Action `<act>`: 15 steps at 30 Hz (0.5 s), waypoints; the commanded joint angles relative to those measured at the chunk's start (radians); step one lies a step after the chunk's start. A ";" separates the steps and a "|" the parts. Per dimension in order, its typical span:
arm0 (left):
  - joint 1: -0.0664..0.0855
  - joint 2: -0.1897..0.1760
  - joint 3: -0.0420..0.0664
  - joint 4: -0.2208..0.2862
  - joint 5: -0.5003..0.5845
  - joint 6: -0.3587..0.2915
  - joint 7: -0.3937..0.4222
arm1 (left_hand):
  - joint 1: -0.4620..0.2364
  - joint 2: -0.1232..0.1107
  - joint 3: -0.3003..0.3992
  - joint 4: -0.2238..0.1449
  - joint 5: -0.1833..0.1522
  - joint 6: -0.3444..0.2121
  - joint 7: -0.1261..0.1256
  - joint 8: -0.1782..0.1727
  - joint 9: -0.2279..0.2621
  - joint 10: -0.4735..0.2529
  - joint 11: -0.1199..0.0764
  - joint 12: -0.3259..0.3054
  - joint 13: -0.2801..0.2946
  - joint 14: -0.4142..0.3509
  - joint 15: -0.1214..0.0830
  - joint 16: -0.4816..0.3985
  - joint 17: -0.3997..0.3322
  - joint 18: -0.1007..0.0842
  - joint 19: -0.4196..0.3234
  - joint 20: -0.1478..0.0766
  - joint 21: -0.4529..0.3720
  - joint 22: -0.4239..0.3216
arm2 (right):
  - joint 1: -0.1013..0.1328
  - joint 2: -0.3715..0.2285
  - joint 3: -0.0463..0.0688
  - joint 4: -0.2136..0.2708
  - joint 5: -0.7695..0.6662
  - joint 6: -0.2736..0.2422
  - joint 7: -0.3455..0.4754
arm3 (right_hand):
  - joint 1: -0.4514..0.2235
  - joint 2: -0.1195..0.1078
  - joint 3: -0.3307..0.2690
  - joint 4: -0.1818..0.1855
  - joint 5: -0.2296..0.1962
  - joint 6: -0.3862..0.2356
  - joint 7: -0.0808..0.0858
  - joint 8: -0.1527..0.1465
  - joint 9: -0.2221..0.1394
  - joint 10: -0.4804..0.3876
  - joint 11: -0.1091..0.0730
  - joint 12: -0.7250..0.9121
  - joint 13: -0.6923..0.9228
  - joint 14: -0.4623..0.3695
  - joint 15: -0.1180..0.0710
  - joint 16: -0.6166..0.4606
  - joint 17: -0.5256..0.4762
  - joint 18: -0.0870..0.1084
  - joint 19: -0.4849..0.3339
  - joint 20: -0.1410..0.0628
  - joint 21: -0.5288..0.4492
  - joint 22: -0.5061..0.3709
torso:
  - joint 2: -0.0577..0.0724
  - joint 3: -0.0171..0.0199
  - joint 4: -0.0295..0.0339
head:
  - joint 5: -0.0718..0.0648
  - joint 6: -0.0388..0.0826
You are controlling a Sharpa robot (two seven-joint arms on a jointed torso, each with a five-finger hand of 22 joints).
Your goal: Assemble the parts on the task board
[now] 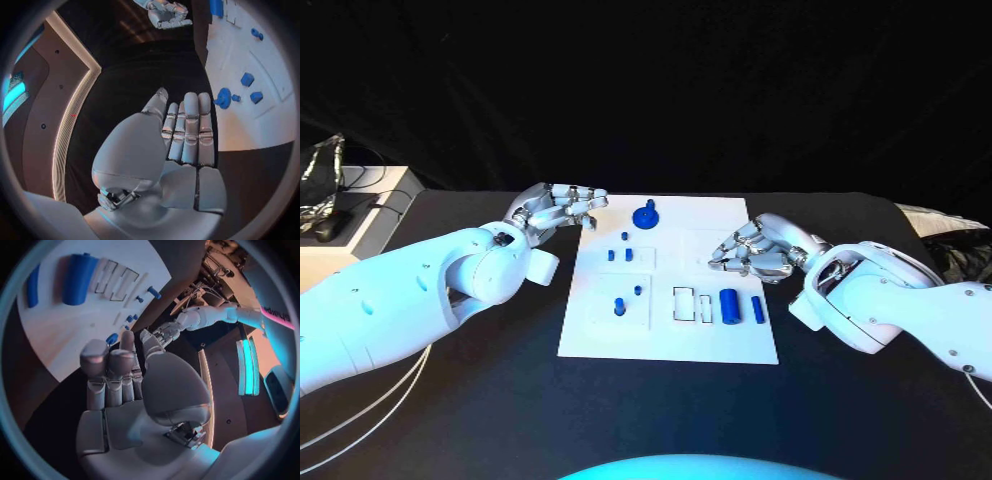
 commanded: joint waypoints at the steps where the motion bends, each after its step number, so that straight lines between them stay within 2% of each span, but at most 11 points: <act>1: -0.006 -0.001 0.001 0.008 0.000 0.006 0.012 | -0.003 -0.003 0.000 0.003 0.001 -0.002 0.004 0.005 0.001 -0.008 0.001 0.007 -0.001 -0.008 0.003 0.002 -0.001 0.002 -0.005 0.004 -0.007 0.001 | 0.003 -0.041 0.000 0.021 0.121 0.133 -0.164 | -0.046 0.014 -0.065 0.030 0.071 -0.003 -0.008 0.028 0.082 -0.019 -0.006 0.163 0.216 0.005 0.003 0.065 0.098 -0.018 0.062 -0.002 0.093 0.125 | -0.009 0.0026 -0.0091 | -0.026 0.002; 2: -0.008 -0.001 0.001 0.010 0.000 0.007 0.011 | -0.003 -0.003 0.000 0.003 0.001 -0.002 0.004 0.005 0.001 -0.008 0.001 0.007 -0.001 -0.008 0.003 0.002 -0.001 0.002 -0.005 0.004 -0.007 0.001 | 0.003 -0.054 0.000 0.025 0.112 0.143 -0.200 | -0.042 0.024 -0.082 0.029 0.078 -0.004 -0.016 0.039 0.112 -0.001 -0.009 0.203 0.272 0.007 0.003 0.084 0.134 -0.020 0.063 -0.002 0.124 0.131 | -0.011 0.0035 -0.0113 | -0.029 0.001; 5: -0.013 -0.005 0.001 0.016 0.001 0.006 0.009 | -0.005 -0.003 0.000 0.004 0.001 -0.002 0.005 0.004 0.001 -0.008 0.001 0.008 -0.001 -0.007 0.003 0.003 -0.001 0.002 -0.004 0.004 -0.008 0.001 | 0.004 -0.083 -0.001 0.034 0.082 0.172 -0.294 | -0.048 0.035 -0.131 0.040 0.106 -0.019 -0.024 0.063 0.215 0.035 -0.012 0.270 0.391 0.009 0.000 0.120 0.211 -0.023 0.063 -0.003 0.187 0.139 | -0.016 0.0051 -0.0152 | -0.037 -0.002; 8: -0.019 -0.009 0.001 0.021 0.001 0.006 0.008 | -0.005 -0.003 0.000 0.004 0.001 -0.003 0.005 0.004 0.001 -0.008 0.001 0.008 -0.001 -0.007 0.002 0.003 -0.001 0.002 -0.004 0.004 -0.008 0.001 | 0.005 -0.096 -0.003 0.038 0.053 0.200 -0.365 | -0.052 0.042 -0.153 0.051 0.111 -0.029 -0.025 0.061 0.280 0.048 -0.013 0.268 0.438 0.011 0.003 0.126 0.244 -0.023 0.059 -0.001 0.210 0.141 | -0.019 0.0061 -0.0188 | -0.039 -0.003; 10: -0.022 -0.013 0.001 0.026 0.001 0.005 0.008 | -0.006 -0.004 -0.001 0.005 0.001 -0.004 0.005 0.004 0.001 -0.007 0.000 0.010 -0.001 -0.007 0.002 0.003 -0.002 0.002 -0.004 0.004 -0.008 0.001 | 0.004 -0.099 -0.005 0.041 0.029 0.218 -0.416 | -0.063 0.030 -0.168 0.065 0.106 -0.030 -0.025 0.047 0.308 0.054 -0.011 0.258 0.460 0.013 0.004 0.129 0.266 -0.023 0.057 0.001 0.225 0.143 | -0.021 0.0064 -0.0221 | -0.038 -0.005; 11: -0.024 -0.014 0.001 0.028 0.000 0.005 0.007 | -0.006 -0.004 -0.001 0.005 0.001 -0.004 0.005 0.004 0.001 -0.007 0.000 0.010 -0.001 -0.007 0.002 0.003 -0.002 0.002 -0.004 0.004 -0.008 0.001 | 0.003 -0.099 -0.006 0.045 0.016 0.226 -0.444 | -0.071 0.022 -0.171 0.084 0.106 -0.027 -0.024 0.038 0.323 0.060 -0.012 0.252 0.474 0.014 0.003 0.132 0.280 -0.023 0.056 0.002 0.234 0.144 | -0.022 0.0066 -0.0229 | -0.037 -0.007; 14: -0.028 -0.016 0.001 0.032 0.000 0.004 0.005 | -0.008 -0.005 -0.002 0.005 0.001 -0.004 0.005 0.004 0.001 -0.006 0.000 0.010 -0.001 -0.006 0.002 0.004 -0.002 0.002 -0.003 0.004 -0.008 0.002 | 0.002 -0.088 -0.008 0.048 -0.007 0.236 -0.486 | -0.097 0.001 -0.177 0.114 0.127 -0.023 -0.026 0.026 0.337 0.070 -0.012 0.253 0.495 0.018 0.004 0.137 0.301 -0.024 0.056 0.002 0.253 0.148 | -0.025 0.0067 -0.0235 | -0.037 -0.009; 15: -0.028 -0.016 0.001 0.033 -0.002 0.003 0.004 | -0.008 -0.005 -0.002 0.005 0.001 -0.004 0.005 0.004 0.001 -0.006 0.000 0.010 -0.001 -0.006 0.002 0.004 -0.002 0.002 -0.003 0.004 -0.008 0.002 | 0.001 -0.083 -0.008 0.048 -0.014 0.237 -0.495 | -0.112 -0.019 -0.169 0.133 0.134 -0.019 -0.028 0.024 0.347 0.077 -0.011 0.262 0.510 0.019 0.003 0.143 0.317 -0.026 0.057 0.001 0.269 0.151 | -0.025 0.0066 -0.0238 | -0.036 -0.010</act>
